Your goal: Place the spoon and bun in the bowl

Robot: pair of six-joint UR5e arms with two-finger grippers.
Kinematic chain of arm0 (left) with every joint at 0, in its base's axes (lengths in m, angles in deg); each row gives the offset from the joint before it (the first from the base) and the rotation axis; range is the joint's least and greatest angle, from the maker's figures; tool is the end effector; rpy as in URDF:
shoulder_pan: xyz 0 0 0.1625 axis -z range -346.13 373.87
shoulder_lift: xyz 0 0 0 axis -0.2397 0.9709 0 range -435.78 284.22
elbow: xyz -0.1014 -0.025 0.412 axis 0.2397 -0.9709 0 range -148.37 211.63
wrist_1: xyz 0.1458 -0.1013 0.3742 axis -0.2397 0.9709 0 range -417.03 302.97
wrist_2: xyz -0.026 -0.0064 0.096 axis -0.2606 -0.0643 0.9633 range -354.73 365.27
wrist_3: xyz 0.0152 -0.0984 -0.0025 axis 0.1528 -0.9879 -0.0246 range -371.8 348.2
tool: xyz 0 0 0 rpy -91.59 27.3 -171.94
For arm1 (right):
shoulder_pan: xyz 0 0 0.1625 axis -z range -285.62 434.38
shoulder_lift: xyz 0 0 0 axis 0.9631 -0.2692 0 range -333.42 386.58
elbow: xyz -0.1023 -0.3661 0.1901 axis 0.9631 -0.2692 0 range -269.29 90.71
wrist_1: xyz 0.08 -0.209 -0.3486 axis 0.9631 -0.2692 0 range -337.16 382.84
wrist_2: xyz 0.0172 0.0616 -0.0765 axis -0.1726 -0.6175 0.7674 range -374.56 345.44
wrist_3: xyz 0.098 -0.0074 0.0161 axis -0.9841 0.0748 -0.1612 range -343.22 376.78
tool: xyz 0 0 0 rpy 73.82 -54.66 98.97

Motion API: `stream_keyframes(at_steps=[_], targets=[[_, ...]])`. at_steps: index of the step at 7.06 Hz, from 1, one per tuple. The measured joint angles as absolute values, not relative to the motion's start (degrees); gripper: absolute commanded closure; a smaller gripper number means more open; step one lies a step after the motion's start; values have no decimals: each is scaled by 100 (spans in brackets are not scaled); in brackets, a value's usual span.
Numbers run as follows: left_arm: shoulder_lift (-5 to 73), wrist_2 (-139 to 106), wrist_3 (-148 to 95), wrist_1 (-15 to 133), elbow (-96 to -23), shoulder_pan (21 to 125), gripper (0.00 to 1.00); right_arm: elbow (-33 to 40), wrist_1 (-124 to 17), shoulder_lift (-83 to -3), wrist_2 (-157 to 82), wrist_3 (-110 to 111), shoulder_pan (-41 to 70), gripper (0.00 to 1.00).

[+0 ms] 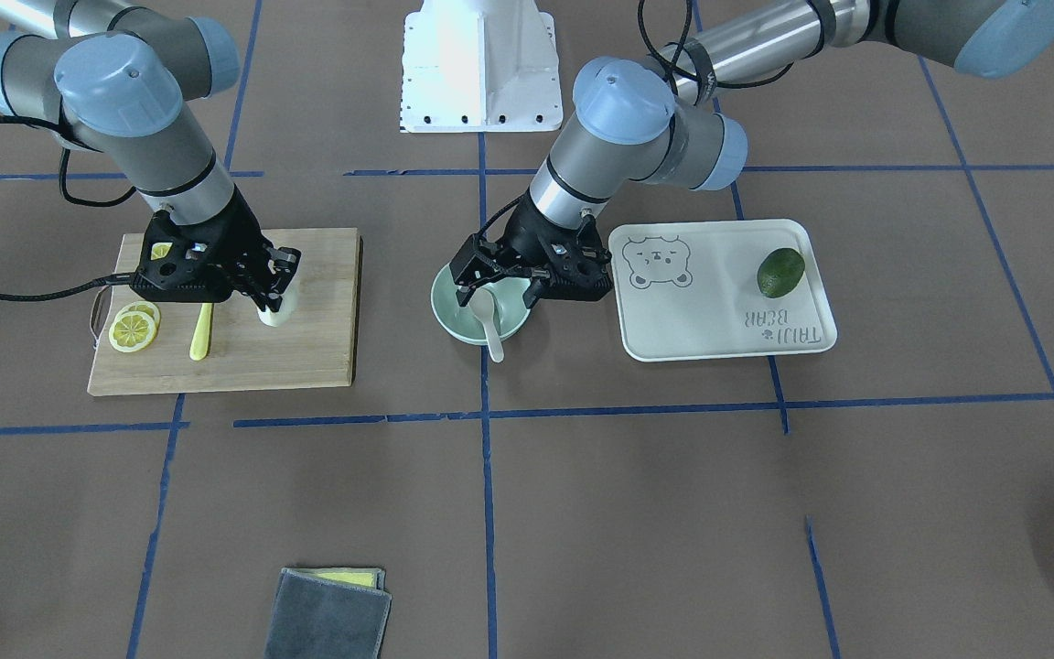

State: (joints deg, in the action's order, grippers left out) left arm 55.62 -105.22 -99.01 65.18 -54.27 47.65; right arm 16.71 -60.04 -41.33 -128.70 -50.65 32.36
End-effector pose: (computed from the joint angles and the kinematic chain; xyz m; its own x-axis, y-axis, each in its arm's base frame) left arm 0.5399 -0.4795 0.1831 0.3028 -0.1477 -0.9416 0.2339 0.9692 -0.0768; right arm -0.3861 -0.4727 0.3075 0.6349 0.1007 0.7660 -0.1642 0.9864 0.0064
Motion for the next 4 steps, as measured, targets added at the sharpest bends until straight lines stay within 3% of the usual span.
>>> stream_keyframes(at_steps=[4], targets=[[4858,-11109,-8636,5306,-6446,5566,0,1612,-6000,-3433,-12815,-5192,3589,100]])
